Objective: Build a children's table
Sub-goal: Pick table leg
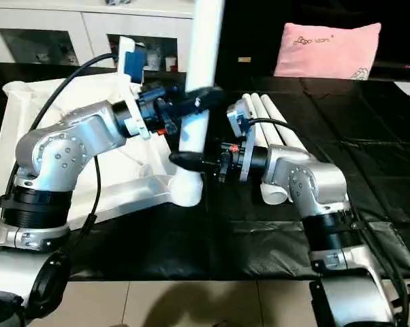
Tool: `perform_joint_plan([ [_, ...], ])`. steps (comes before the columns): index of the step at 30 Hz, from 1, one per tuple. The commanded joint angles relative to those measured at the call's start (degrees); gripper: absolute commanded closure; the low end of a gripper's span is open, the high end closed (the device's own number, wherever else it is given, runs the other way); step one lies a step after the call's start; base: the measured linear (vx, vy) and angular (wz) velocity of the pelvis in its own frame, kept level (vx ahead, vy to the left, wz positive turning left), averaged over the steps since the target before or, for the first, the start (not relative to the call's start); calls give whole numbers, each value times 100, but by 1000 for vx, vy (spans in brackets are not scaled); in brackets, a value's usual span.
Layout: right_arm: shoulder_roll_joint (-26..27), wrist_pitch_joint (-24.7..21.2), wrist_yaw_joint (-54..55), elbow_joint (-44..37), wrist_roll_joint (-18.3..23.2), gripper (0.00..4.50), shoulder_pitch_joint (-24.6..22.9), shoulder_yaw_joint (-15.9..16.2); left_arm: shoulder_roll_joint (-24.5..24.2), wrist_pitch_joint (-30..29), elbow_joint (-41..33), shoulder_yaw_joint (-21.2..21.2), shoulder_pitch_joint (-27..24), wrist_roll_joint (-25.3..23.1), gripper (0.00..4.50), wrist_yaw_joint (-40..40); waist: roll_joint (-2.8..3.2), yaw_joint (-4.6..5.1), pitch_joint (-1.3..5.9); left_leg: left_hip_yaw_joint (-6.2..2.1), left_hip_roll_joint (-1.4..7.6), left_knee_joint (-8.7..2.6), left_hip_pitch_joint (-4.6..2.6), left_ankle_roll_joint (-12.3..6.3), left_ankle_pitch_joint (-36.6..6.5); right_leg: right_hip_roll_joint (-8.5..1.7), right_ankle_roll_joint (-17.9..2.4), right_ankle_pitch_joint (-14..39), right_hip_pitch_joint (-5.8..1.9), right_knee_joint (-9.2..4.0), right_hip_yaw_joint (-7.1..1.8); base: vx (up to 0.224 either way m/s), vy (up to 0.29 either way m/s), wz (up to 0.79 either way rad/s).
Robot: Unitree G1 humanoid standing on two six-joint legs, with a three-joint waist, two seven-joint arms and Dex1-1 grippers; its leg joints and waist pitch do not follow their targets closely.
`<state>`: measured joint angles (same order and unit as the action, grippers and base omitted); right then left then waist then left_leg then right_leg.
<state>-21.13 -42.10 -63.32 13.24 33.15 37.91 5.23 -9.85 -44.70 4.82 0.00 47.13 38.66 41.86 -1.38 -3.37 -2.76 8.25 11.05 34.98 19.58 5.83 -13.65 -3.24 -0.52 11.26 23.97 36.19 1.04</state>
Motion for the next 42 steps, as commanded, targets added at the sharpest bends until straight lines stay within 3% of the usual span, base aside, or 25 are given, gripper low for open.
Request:
perform_joint_plan([
  [1,-74,-63,-103,14,-81,90,47,104,17,-36,-168,-22,57,100,268,89,-53,-16,419,99,43,-282,77,-577,643,-276,-1863,-919,-520,-261,-162,0,0,0],
  [10,-104,-65,-206,2,-127,90,-25,233,33,-74,-156,33,87,148,268,88,-19,-30,422,90,43,-279,76,-575,674,-281,-1855,-912,-515,-251,-159,0,0,0],
  [23,-129,-56,-280,-41,-158,210,-175,307,22,-35,-73,38,145,107,268,110,-11,-38,426,89,45,-276,71,-580,654,-279,-1886,-954,-516,-251,-156,0,0,0],
  [26,-120,63,-233,-45,-245,212,-187,317,17,-23,-64,33,152,97,268,119,0,-38,426,82,49,-277,70,-570,669,-283,-1875,-951,-513,-246,-151,0,0,0],
  [28,-102,103,-184,0,-287,180,-168,313,15,-19,-60,31,152,91,268,117,-4,-31,423,84,47,-279,69,-557,635,-279,-1870,-913,-511,-251,-154,0,0,0],
  [36,-84,42,-168,2,-234,152,-199,279,5,-29,-113,3,100,91,268,146,-11,-34,429,87,39,-273,72,-560,647,-277,-1881,-967,-520,-248,-157,0,0,0],
  [42,-32,43,-154,56,-217,214,-209,228,5,-38,-146,5,71,109,268,159,-2,-28,425,86,47,-277,68,-564,608,-280,-1883,-919,-511,-252,-153,0,0,0],
])
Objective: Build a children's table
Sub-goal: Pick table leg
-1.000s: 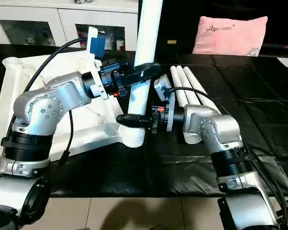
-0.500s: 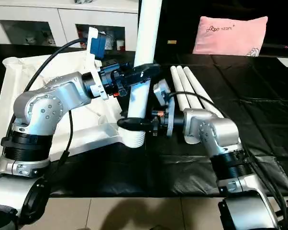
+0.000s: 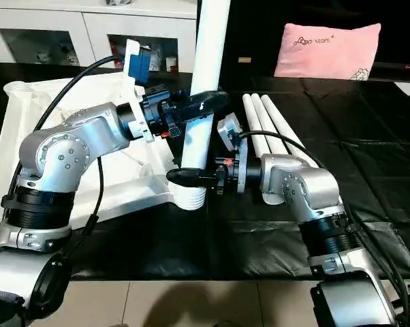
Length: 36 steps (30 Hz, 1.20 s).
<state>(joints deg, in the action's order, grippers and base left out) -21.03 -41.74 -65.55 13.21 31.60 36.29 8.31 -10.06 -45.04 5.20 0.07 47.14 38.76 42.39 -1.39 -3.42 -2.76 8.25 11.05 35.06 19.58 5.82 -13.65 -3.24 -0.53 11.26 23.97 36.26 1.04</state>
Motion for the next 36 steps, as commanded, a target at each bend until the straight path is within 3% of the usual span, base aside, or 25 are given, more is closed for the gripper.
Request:
perform_joint_plan([
  [1,-30,39,77,88,-64,214,-44,-95,28,-5,-185,-1,67,102,268,106,-1,-24,424,85,50,-287,67,-556,601,-281,-1880,-902,-511,-258,-154,0,0,0],
  [5,-7,90,132,123,-72,246,-61,-118,52,-30,-218,46,42,161,268,84,9,-26,430,86,48,-282,61,-544,650,-277,-1888,-982,-508,-249,-155,0,0,0],
  [14,13,157,118,129,-92,252,-103,-123,40,80,-430,108,-46,245,268,196,-1,-25,427,84,49,-284,73,-560,626,-284,-1891,-975,-516,-252,-156,0,0,0],
  [19,29,206,116,144,-103,252,-106,-112,129,33,-644,227,-118,520,268,302,1,-28,420,87,54,-290,69,-544,586,-281,-1887,-920,-507,-255,-154,0,0,0],
  [20,36,218,115,143,-105,252,-108,-110,182,-62,-669,300,-104,663,198,288,9,-25,420,87,51,-290,66,-537,582,-275,-1870,-908,-505,-253,-155,0,0,0],
  [23,49,241,121,135,-120,252,-119,-100,235,-176,-754,361,-92,867,192,342,2,-33,424,88,43,-287,74,-506,579,-277,-1919,-956,-513,-250,-157,0,0,0],
  [24,52,252,125,129,-127,252,-127,-94,255,-203,-790,368,-98,919,161,343,-4,-28,425,91,44,-285,71,-524,573,-270,-1905,-973,-508,-249,-155,0,0,0],
  [31,165,390,268,177,-162,252,-162,-99,423,-371,-994,234,-279,1067,101,230,14,-19,411,88,54,-297,77,-528,490,-282,-1851,-773,-507,-275,-155,0,0,0],
  [36,342,533,649,372,-117,252,-97,-392,678,-213,-819,980,-134,1620,54,-173,-12,-17,414,87,45,-298,78,-495,502,-276,-1868,-844,-511,-272,-156,0,0,0],
])
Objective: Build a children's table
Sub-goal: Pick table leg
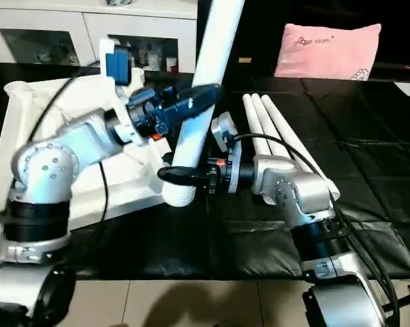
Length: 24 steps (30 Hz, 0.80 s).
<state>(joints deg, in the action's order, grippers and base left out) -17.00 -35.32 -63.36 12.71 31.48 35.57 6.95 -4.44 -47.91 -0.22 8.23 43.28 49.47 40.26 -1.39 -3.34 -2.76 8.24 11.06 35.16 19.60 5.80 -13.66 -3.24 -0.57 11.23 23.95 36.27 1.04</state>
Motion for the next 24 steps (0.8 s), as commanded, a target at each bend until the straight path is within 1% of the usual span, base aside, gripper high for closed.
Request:
perform_joint_plan([
  [1,-27,-96,539,479,-105,252,-3,-320,146,86,-223,356,297,703,44,-64,0,-24,418,91,32,-300,75,-462,507,-269,-1876,-852,-509,-266,-157,0,0,0],
  [2,-2,-86,610,518,-108,252,11,-366,170,91,-192,487,325,802,44,-135,-11,-21,418,89,24,-299,82,-454,505,-267,-1872,-853,-513,-270,-158,0,0,0],
  [3,43,-19,783,590,-157,252,35,-429,167,92,-162,615,343,901,30,-193,-28,-31,416,98,15,-307,71,-426,511,-264,-1869,-807,-505,-282,-158,0,0,0],
  [4,138,119,973,639,-152,252,39,-569,148,119,-138,776,341,990,16,-284,-7,-44,418,100,3,-307,67,-381,522,-249,-1851,-757,-495,-280,-151,0,0,0],
  [5,145,139,982,641,-153,256,38,-579,147,122,-138,786,340,994,4,-290,-11,-41,418,103,5,-304,69,-379,522,-249,-1839,-772,-496,-276,-152,0,0,0],
  [6,260,328,1229,644,-168,256,30,-717,100,127,-153,875,302,1024,4,-329,-17,-38,418,94,15,-304,80,-408,533,-255,-1811,-816,-514,-268,-150,0,0,0],
  [7,263,332,1237,644,-169,257,30,-721,99,126,-154,877,300,1025,2,-330,-18,-35,416,93,18,-304,81,-424,567,-259,-1789,-842,-509,-267,-150,0,0,0],
  [9,333,557,1405,666,-270,258,24,-736,46,117,-174,908,253,977,0,-368,-1,-15,414,91,27,-305,69,-460,591,-260,-1727,-810,-496,-268,-143,0,0,0],
  [10,412,712,1620,777,-332,258,80,-797,-30,150,-204,887,181,812,0,-401,7,-15,411,95,27,-306,68,-460,573,-261,-1721,-778,-492,-274,-145,0,0,0],
  [11,473,797,1799,845,-374,258,115,-858,-76,174,-220,875,129,717,0,-424,27,7,408,98,27,-315,62,-418,501,-258,-1689,-655,-481,-289,-144,0,0,0],
  [13,519,932,1994,907,-473,258,145,-888,-242,240,-247,756,-13,358,0,-478,39,10,409,89,31,-321,61,-396,492,-258,-1664,-630,-487,-285,-142,0,0,0],
  [14,524,967,2039,917,-505,258,148,-883,-281,248,-246,727,-47,297,0,-497,41,15,406,88,35,-323,57,-381,504,-253,-1630,-644,-484,-288,-139,0,0,0],
  [15,568,1150,2310,963,-676,258,155,-866,-617,403,-224,394,-297,-328,0,-609,37,11,414,82,41,-323,54,-363,545,-259,-1623,-690,-485,-281,-139,0,0,0],
  [16,568,1150,2310,963,-676,258,155,-866,-617,403,-224,394,-297,-328,0,-609,55,5,408,67,57,-336,56,-365,539,-267,-1579,-646,-474,-280,-129,0,0,0],
  [17,661,1395,2607,972,-871,258,122,-885,-1024,664,-162,-64,-605,-1022,0,-720,48,22,411,83,47,-329,41,-346,510,-259,-1530,-604,-466,-281,-132,0,0,0],
  [18,661,1395,2607,972,-871,258,122,-885,-1024,664,-162,-64,-605,-1022,0,-720,68,35,399,77,52,-345,55,-300,483,-264,-1452,-486,-464,-281,-131,0,0,0],
  [19,709,1591,2749,926,-1011,258,44,-862,-1309,911,-100,-412,-811,-1528,0,-748,72,29,412,68,66,-345,36,-276,509,-275,-1420,-488,-456,-283,-129,0,0,0],
  [20,755,1756,2965,847,-1181,258,-69,-830,-1607,1146,-20,-746,-1049,-2010,0,-759,88,38,405,71,58,-343,47,-258,518,-264,-1384,-481,-450,-281,-129,0,0,0],
  [21,780,1871,3089,795,-1282,258,-152,-802,-1824,1371,37,-1006,-1200,-2386,0,-729,113,49,402,73,60,-347,37,-219,518,-266,-1325,-483,-438,-276,-129,0,0,0],
  [22,793,1925,3136,757,-1315,258,-207,-790,-1919,1521,71,-1121,-1270,-2562,0,-679,111,48,406,72,57,-345,30,-205,525,-262,-1304,-498,-436,-281,-127,0,0,0],
  [23,808,1956,3206,696,-1350,258,-293,-778,-1996,1660,116,-1206,-1353,-2717,0,-611,127,59,414,84,41,-350,19,-144,559,-244,-1333,-675,-435,-264,-135,0,0,0],
  [24,808,1956,3206,696,-1350,258,-293,-778,-1996,1660,116,-1206,-1353,-2717,0,-611,127,59,414,84,41,-350,19,-144,559,-244,-1333,-675,-435,-264,-135,0,0,0],
])
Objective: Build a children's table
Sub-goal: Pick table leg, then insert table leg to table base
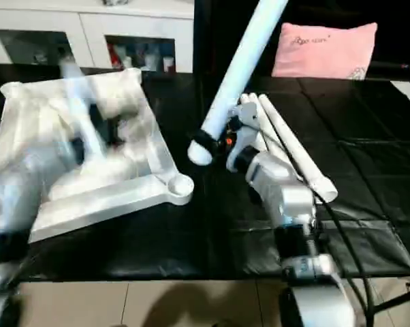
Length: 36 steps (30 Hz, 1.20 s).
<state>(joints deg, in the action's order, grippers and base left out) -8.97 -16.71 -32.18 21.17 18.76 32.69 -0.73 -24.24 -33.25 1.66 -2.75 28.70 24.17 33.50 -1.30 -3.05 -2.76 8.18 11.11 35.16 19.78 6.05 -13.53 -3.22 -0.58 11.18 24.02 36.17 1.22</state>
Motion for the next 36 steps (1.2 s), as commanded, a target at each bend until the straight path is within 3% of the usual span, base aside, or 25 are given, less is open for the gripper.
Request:
perform_joint_plan([
  [1,-5,55,144,-283,-137,258,-189,53,-204,404,19,-304,-44,-424,0,285,130,23,419,95,38,-350,-5,-133,524,-238,-1393,-772,-435,-248,-151,0,0,0],
  [6,117,-138,167,-730,76,258,-619,-3,-730,650,25,-636,-442,-499,0,1154,115,25,376,92,34,-399,36,-60,178,-252,-1389,-622,-455,-272,-174,0,0,0],
  [11,68,-83,128,-944,-11,258,-871,106,-1104,693,261,-913,-579,-753,0,1545,163,96,350,88,44,-431,13,94,-214,-256,-1294,-80,-428,-316,-174,0,0,0],
  [13,34,-67,133,-1004,-72,258,-927,134,-1148,827,377,-969,-599,-855,0,1674,159,106,344,87,44,-441,12,110,-276,-258,-1289,35,-430,-328,-177,0,0,0],
  [14,23,-74,137,-1051,-75,258,-957,127,-1146,896,414,-984,-612,-899,0,1695,89,118,339,101,33,-439,21,94,-293,-251,-1264,121,-438,-352,-186,0,0,0],
  [15,12,-87,138,-1089,-68,258,-976,114,-1143,946,467,-1008,-607,-959,0,1681,117,100,339,91,36,-440,23,94,-280,-263,-1260,147,-442,-339,-193,0,0,0],
  [17,-9,-136,130,-1168,-54,258,-1010,88,-1135,1173,677,-1069,-539,-1143,28,1623,30,99,348,95,41,-443,39,28,-164,-262,-1230,107,-445,-341,-194,0,0,0],
  [19,-29,-138,115,-1178,-62,258,-1013,88,-1115,1327,820,-1102,-462,-1242,41,1607,57,83,342,89,42,-445,40,3,-127,-274,-1202,162,-434,-334,-194,0,0,0],
  [20,-32,-120,100,-1152,-74,258,-999,100,-1108,1286,858,-1120,-421,-1220,54,1660,36,81,344,89,42,-447,43,-1,-110,-276,-1193,166,-437,-329,-196,0,0,0],
  [22,-33,-94,81,-1085,-85,258,-959,119,-1108,1181,933,-1179,-335,-1215,68,1813,49,78,349,90,47,-446,37,5,-93,-281,-1220,113,-425,-323,-193,0,0,0],
  [23,-36,-69,77,-1026,-108,258,-935,137,-1106,1077,977,-1223,-289,-1228,81,1885,103,69,351,89,39,-442,27,11,-69,-277,-1242,52,-409,-315,-191,0,0,0],
  [25,-38,-44,85,-979,-144,258,-915,159,-1107,986,1021,-1257,-253,-1251,88,1911,79,71,359,91,32,-437,33,18,-41,-275,-1279,-81,-429,-309,-191,0,0,0],
  [31,-36,-195,137,-1173,-139,258,-1020,210,-1005,780,1503,-1243,-65,-1310,147,1985,118,73,361,87,28,-437,28,45,-84,-270,-1330,-169,-440,-312,-191,0,0,0],
  [35,-53,-230,109,-1203,-164,258,-1065,229,-993,766,1606,-1292,13,-1322,169,2100,106,74,353,88,33,-444,30,62,-185,-273,-1335,-32,-441,-329,-193,0,0,0],
  [36,-51,-234,111,-1204,-165,258,-1067,226,-989,765,1635,-1312,36,-1351,195,2118,107,73,358,86,38,-444,31,67,-177,-278,-1335,-36,-445,-326,-194,0,0,0],
])
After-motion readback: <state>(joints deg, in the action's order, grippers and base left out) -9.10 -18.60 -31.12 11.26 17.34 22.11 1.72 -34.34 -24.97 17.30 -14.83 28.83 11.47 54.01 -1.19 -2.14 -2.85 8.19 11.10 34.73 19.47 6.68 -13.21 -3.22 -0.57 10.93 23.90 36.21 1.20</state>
